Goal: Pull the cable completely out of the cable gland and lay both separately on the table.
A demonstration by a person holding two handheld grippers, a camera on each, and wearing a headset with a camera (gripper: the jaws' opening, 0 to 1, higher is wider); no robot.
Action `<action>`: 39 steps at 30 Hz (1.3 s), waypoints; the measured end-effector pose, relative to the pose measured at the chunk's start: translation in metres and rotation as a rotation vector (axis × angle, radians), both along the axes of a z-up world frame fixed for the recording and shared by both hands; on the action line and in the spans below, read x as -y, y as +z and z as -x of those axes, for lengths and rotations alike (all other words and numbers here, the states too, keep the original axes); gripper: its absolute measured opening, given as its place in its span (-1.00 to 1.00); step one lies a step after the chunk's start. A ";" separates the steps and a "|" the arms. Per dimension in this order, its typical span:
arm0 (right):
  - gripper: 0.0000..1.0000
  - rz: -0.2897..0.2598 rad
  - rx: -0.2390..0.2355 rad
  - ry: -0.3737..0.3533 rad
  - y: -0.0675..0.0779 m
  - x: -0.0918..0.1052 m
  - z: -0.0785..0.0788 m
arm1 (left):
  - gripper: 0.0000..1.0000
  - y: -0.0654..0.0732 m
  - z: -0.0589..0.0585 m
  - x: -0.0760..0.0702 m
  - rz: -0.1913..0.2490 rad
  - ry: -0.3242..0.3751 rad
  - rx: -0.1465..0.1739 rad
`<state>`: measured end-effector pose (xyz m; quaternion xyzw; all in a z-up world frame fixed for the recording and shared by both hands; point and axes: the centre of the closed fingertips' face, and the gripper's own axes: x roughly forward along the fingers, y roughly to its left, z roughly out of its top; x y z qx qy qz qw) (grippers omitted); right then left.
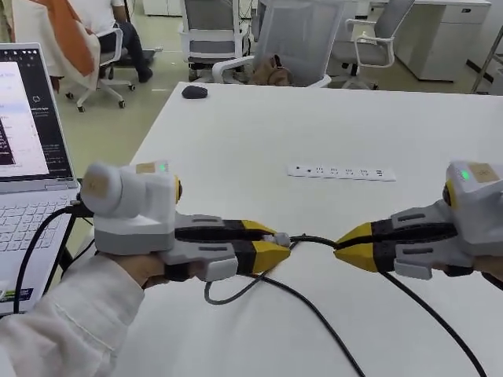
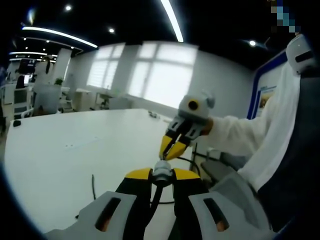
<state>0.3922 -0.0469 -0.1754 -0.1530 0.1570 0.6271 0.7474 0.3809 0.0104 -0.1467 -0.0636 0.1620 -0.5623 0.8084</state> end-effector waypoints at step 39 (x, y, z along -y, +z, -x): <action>-0.65 0.069 0.013 -0.107 0.000 0.025 -0.012 | -0.66 -0.002 -0.009 0.004 -0.016 0.029 -0.020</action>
